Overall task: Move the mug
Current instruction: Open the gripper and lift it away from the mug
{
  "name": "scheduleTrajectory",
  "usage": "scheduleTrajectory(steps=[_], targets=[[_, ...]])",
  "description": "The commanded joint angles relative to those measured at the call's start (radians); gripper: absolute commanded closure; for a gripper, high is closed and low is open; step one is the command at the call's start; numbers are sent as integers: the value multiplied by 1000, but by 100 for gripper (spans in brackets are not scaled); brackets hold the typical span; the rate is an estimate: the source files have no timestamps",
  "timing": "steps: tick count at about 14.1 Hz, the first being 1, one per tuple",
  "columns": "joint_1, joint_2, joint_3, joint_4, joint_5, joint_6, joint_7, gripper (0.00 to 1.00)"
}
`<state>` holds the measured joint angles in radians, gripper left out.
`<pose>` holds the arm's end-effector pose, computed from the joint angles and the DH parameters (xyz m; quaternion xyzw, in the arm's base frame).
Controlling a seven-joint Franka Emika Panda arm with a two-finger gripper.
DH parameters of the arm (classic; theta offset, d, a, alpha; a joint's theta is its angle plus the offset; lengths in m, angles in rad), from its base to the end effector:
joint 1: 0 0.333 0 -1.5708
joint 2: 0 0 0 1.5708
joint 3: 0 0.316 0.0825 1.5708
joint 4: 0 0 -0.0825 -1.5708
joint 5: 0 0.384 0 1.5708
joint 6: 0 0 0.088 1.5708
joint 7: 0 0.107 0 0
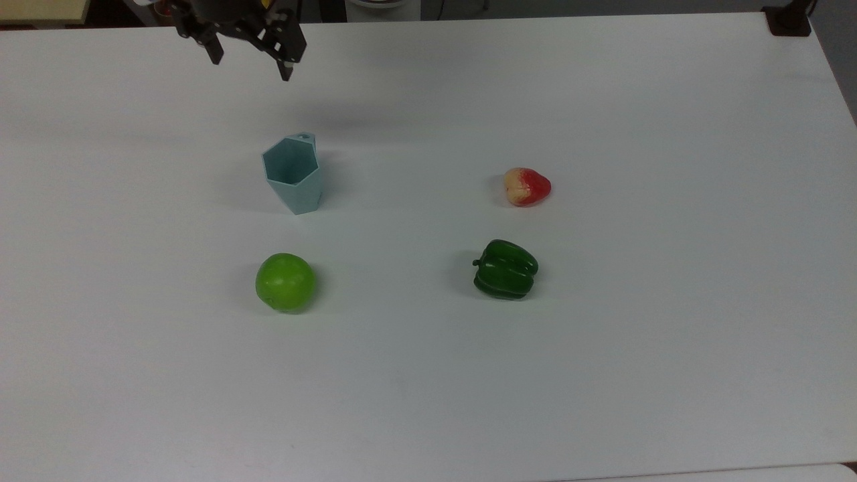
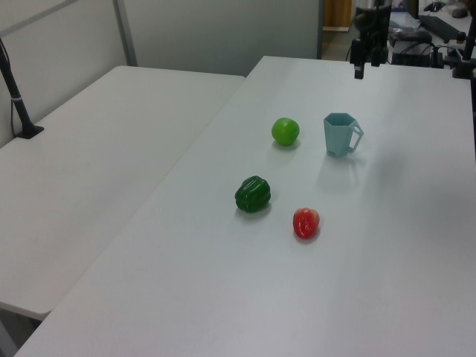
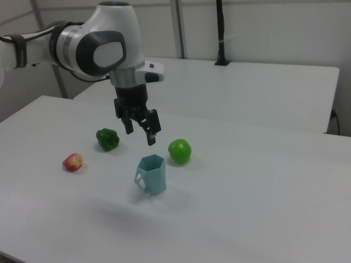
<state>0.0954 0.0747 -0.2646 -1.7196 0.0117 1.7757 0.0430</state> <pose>0.5766 -0.0932 0.5301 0.9942 -0.1069 -0.0082 0.0035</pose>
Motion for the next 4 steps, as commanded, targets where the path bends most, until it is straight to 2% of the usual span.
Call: scheduleTrajectory(steps=[1,4], targets=[[-28,-4,1,44,1,-24,-23,0],[-37,-3,1,54,1,-22,-22,0]])
